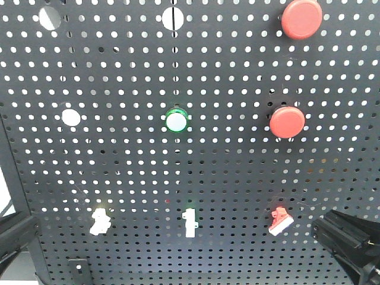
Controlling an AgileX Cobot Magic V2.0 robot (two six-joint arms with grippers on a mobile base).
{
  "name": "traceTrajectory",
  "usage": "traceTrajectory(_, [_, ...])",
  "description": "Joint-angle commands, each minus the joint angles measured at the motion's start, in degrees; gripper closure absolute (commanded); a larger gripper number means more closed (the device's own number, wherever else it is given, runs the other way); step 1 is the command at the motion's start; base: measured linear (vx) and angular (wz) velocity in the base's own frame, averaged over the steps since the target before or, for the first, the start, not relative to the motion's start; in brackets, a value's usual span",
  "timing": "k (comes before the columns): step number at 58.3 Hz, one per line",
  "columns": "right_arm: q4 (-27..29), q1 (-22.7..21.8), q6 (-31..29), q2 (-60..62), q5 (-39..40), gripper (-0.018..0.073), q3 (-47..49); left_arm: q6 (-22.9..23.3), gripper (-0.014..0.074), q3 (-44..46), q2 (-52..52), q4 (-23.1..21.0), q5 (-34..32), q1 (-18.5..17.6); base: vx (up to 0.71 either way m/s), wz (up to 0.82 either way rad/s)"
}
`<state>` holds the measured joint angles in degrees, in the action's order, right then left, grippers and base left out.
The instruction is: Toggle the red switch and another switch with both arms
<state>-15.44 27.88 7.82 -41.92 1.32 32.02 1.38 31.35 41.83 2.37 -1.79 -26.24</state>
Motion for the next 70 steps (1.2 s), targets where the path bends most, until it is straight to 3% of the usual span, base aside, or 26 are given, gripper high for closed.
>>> traceTrajectory(1, [0.0, -0.1, -0.3, 0.3, 4.3, 0.0566, 1.9, 0.6, 0.0594, 2.0, -0.1, -0.6, -5.4, -0.3, 0.00, 0.00])
traceTrajectory(23, [0.0, -0.1, -0.3, 0.3, 4.3, 0.0566, 1.9, 0.2, 0.0594, 1.3, -0.9, -0.6, -5.1, -0.1, 0.00, 0.00])
traceTrajectory(27, [0.0, -0.1, -0.3, 0.3, 4.2, 0.0566, 1.9, -0.7, 0.0594, -1.5, -3.5, -0.6, -6.1, 1.7, 0.00, 0.00])
traceTrajectory(39, [0.0, -0.1, -0.3, 0.3, 4.0, 0.0566, 1.9, -0.9, 0.0594, -17.4, -16.9, -0.6, -9.9, 14.0, 0.00, 0.00])
traceTrajectory(46, [0.0, -0.1, -0.3, 0.3, 4.0, 0.0566, 1.9, -0.9, 0.0594, -26.1, -25.0, -0.6, -9.9, 19.1, 0.00, 0.00])
traceTrajectory(47, [0.0, -0.1, -0.3, 0.3, 4.0, 0.0566, 1.9, -0.9, 0.0594, -33.5, -32.9, -0.6, -9.8, 22.0, 0.00, 0.00])
traceTrajectory(55, [0.0, -0.1, -0.3, 0.3, 4.0, 0.0566, 1.9, -0.9, 0.0594, -33.7, -43.2, -0.6, 2.3, 22.9, 0.00, 0.00])
traceTrajectory(70, [0.0, -0.1, -0.3, 0.3, 3.3, 0.0566, 1.9, -0.9, 0.0594, -34.0, -42.9, -0.6, 4.1, 22.8, 0.00, 0.00])
